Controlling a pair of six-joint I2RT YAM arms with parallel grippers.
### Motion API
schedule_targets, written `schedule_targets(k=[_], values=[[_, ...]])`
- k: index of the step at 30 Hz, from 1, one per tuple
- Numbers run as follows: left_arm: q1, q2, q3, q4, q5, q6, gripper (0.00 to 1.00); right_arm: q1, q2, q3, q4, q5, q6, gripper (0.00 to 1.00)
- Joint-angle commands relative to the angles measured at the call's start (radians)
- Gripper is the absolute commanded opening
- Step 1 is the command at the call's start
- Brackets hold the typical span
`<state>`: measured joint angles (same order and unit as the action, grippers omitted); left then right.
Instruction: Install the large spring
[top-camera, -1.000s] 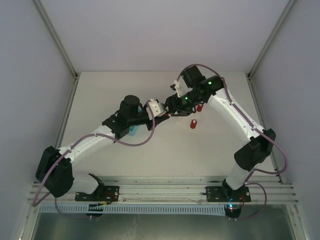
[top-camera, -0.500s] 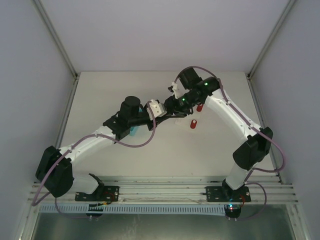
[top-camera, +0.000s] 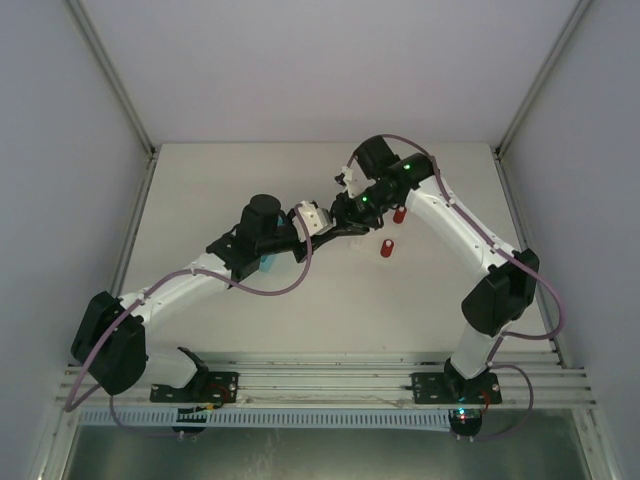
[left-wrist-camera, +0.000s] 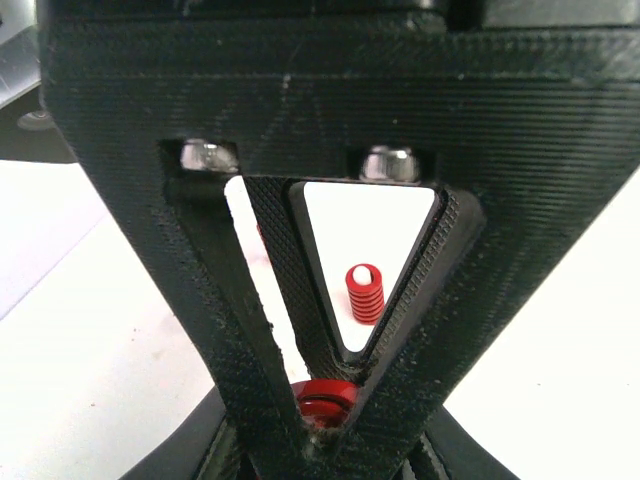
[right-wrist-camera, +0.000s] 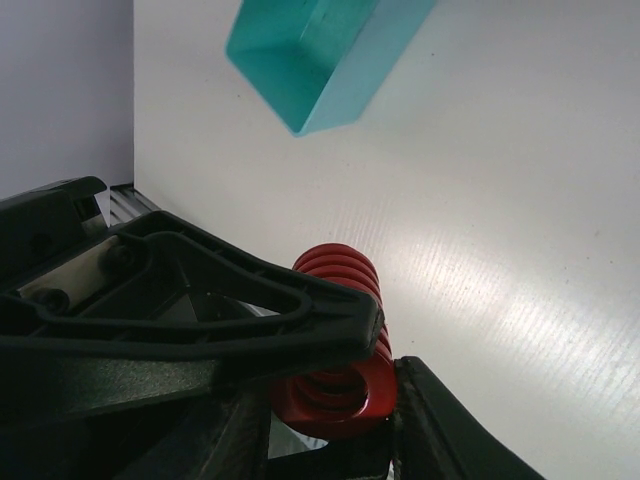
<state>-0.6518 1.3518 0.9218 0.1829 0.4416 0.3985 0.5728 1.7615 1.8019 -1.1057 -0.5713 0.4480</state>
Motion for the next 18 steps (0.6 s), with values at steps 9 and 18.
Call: schedule_targets(k=[9,18], values=[[-0.008,-0.017,0.011,0.088,-0.032,0.005,0.0,-0.002,-0.024,0.024,0.033,0.063,0.036,0.44],[-0.006,-0.014,0.038,0.1,-0.044,-0.053,0.0,-0.012,-0.098,-0.017,0.059,0.143,0.012,0.63]])
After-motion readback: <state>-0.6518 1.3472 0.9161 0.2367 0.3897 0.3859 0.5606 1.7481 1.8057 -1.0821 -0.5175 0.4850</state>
